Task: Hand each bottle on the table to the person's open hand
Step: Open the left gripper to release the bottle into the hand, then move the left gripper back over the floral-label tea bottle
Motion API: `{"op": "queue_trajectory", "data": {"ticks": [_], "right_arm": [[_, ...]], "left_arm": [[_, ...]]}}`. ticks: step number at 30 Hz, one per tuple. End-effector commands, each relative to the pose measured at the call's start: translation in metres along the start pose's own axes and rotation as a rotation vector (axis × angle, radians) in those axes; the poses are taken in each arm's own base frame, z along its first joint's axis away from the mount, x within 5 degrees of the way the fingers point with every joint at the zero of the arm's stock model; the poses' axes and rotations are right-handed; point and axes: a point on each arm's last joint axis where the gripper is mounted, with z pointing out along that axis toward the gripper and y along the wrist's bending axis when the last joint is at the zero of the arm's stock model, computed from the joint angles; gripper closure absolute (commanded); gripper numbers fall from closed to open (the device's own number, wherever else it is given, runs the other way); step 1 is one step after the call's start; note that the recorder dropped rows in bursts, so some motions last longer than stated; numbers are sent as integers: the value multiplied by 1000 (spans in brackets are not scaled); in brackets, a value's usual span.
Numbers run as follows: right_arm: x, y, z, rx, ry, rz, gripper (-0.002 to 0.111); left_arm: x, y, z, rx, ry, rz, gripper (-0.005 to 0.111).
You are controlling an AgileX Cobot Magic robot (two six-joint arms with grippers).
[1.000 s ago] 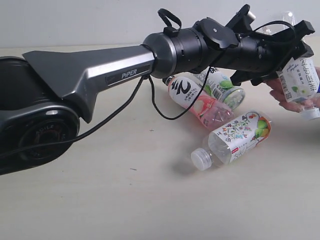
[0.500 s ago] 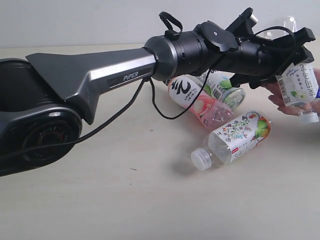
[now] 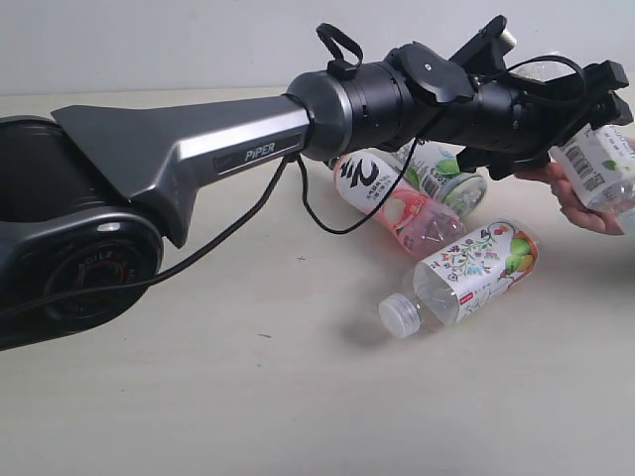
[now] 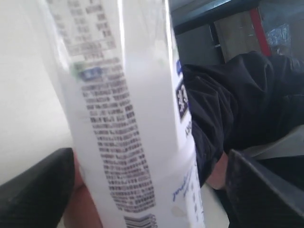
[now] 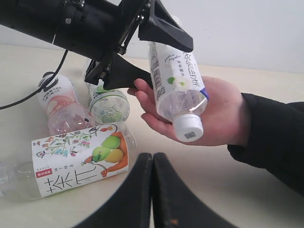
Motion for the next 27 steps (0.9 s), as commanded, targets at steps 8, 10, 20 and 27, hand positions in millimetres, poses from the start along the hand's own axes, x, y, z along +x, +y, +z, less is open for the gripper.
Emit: {"op": "queue_trajectory", "data": {"ticks": [8, 10, 20, 27], "right_arm": [[0, 0, 0, 5, -7, -4, 108], [0, 0, 0, 5, -7, -4, 108], [0, 0, 0, 5, -7, -4, 108], [0, 0, 0, 5, -7, -4, 108]], "left_arm": [[-9, -1, -8, 9, 19, 23, 24], [-13, -1, -11, 6, 29, 38, 24], [-45, -10, -45, 20, 62, 108, 25], [-54, -12, -66, -8, 152, 186, 35]]}}
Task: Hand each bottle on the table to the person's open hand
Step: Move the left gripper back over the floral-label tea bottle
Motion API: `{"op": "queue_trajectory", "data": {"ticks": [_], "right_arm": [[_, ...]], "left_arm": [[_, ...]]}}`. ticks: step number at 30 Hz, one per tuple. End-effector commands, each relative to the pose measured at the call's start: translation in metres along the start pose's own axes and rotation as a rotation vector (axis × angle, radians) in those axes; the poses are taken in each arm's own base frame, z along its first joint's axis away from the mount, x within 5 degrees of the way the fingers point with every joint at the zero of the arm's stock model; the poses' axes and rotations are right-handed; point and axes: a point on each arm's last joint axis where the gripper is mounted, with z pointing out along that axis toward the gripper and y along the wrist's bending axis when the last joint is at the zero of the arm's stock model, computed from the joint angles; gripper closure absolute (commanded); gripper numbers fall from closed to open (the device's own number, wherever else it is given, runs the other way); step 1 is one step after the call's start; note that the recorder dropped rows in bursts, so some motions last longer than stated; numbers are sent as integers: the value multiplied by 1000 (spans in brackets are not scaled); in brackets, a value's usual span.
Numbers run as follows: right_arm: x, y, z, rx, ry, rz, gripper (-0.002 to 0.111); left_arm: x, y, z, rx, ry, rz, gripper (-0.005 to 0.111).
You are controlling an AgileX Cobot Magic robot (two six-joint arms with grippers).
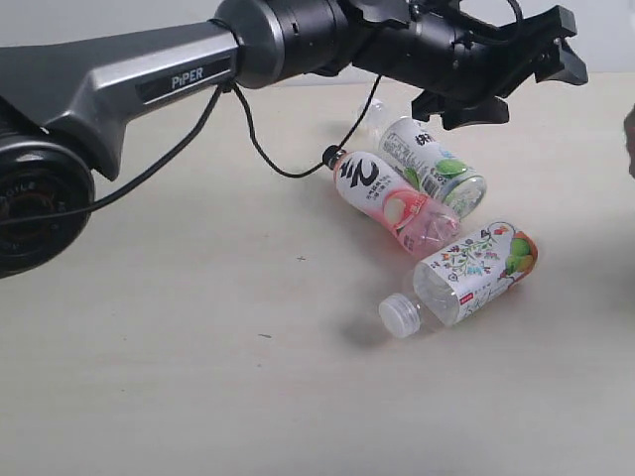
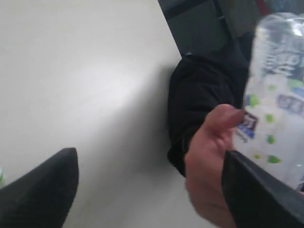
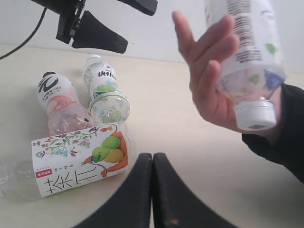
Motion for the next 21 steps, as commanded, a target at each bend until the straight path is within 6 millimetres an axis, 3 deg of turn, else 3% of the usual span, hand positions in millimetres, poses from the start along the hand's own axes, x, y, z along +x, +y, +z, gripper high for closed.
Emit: {"op": "queue_trajectory", "data": {"ticks": [1, 6, 12, 21], "right_arm": [[0, 0, 0, 5, -7, -4, 108], [0, 0, 0, 5, -7, -4, 108], [0, 0, 0, 5, -7, -4, 108], [0, 0, 0, 5, -7, -4, 108]], "left_arm": [[-4, -10, -18, 2, 68, 65, 38], [-4, -19, -31, -6, 132, 115, 59], [-1, -30, -46, -22, 215, 180, 106], [4, -38, -66, -169, 323, 314, 107]]}}
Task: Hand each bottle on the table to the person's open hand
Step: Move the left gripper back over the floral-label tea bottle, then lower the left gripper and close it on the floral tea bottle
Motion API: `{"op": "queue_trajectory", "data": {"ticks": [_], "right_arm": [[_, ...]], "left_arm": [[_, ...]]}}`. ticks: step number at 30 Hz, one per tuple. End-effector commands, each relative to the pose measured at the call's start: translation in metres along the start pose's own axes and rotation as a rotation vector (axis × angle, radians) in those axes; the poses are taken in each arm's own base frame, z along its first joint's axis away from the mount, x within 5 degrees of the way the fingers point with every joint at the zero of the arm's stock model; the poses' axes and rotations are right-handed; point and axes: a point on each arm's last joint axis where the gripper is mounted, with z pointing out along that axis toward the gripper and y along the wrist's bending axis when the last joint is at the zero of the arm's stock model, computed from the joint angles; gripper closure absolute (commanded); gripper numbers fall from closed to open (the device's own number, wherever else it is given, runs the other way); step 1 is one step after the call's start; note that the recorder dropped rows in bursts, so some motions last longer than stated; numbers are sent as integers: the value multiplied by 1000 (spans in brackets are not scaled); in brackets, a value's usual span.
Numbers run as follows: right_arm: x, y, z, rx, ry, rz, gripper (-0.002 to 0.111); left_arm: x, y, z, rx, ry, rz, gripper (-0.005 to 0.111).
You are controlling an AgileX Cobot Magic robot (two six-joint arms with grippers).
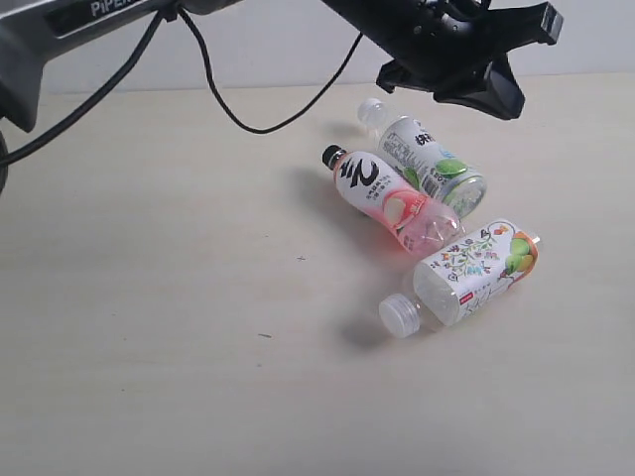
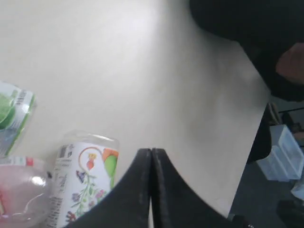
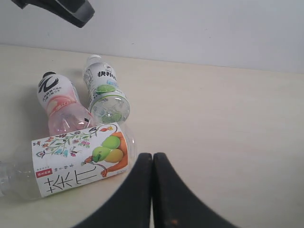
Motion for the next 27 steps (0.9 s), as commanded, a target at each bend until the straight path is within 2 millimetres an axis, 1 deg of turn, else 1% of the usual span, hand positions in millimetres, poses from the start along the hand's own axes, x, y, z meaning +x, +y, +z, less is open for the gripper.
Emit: {"op": "queue_trajectory", "data": {"ticks": [1, 4, 7, 9, 11, 16, 18, 27], "right_arm": [[0, 0, 0, 5, -7, -4, 108], [0, 0, 0, 5, -7, -4, 108], [0, 0, 0, 5, -7, -4, 108], [0, 0, 0, 5, -7, -4, 108], [0, 0, 0, 5, -7, -4, 108], [0, 0, 0, 5, -7, -4, 108], [0, 0, 0, 5, -7, -4, 108], [0, 0, 0, 5, -7, -4, 108]], "left_arm": [[5, -7, -12, -92, 66, 57, 107], [13, -7, -9, -183, 135, 81, 107], [24, -8, -2, -343, 217, 130, 107], [33, -12, 4, -438, 263, 160, 107], [39, -20, 11, -478, 280, 207, 107], [52, -42, 26, -466, 311, 271, 107], [55, -48, 29, -459, 317, 284, 107], [56, -49, 30, -457, 318, 288, 107]]}}
